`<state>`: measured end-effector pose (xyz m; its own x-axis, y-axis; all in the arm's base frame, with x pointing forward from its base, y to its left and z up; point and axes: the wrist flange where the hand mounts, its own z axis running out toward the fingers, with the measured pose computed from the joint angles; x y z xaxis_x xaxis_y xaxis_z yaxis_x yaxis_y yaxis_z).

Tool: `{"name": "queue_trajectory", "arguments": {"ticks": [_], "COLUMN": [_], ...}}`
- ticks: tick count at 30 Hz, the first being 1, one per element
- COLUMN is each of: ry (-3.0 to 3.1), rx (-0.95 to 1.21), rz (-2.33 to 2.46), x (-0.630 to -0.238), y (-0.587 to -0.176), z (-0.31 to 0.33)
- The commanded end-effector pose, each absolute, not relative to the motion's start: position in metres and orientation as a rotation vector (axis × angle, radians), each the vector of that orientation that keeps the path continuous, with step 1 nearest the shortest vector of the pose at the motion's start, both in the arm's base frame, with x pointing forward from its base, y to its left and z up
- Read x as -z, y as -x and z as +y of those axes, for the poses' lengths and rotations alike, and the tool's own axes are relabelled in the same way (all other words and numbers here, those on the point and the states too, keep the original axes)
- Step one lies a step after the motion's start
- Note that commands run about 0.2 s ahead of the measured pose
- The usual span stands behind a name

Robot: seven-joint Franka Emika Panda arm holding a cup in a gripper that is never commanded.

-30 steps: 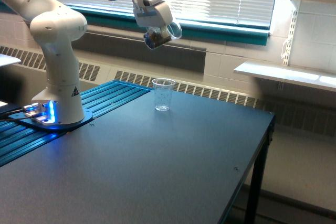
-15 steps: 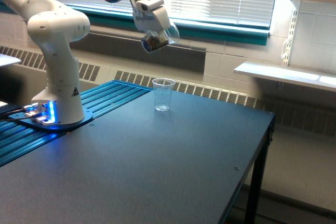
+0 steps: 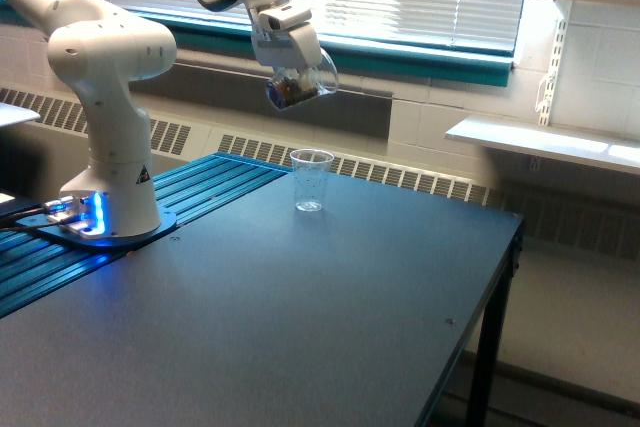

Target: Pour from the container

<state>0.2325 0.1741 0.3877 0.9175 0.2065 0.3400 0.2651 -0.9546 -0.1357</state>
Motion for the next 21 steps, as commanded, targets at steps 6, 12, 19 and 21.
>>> {"name": "queue_trajectory", "arguments": {"ticks": [6, 12, 19, 21], "ry": [2.938, 2.948, 2.963, 2.969], "rx": [0.452, 0.44, 0.409, 0.4], "rz": [-0.413, -0.414, -0.437, -0.441], "x": [-0.374, -0.373, -0.365, -0.363], "y": [-0.227, -0.223, -0.216, -0.215], "z": [0.163, 0.165, 0.171, 0.173]}}
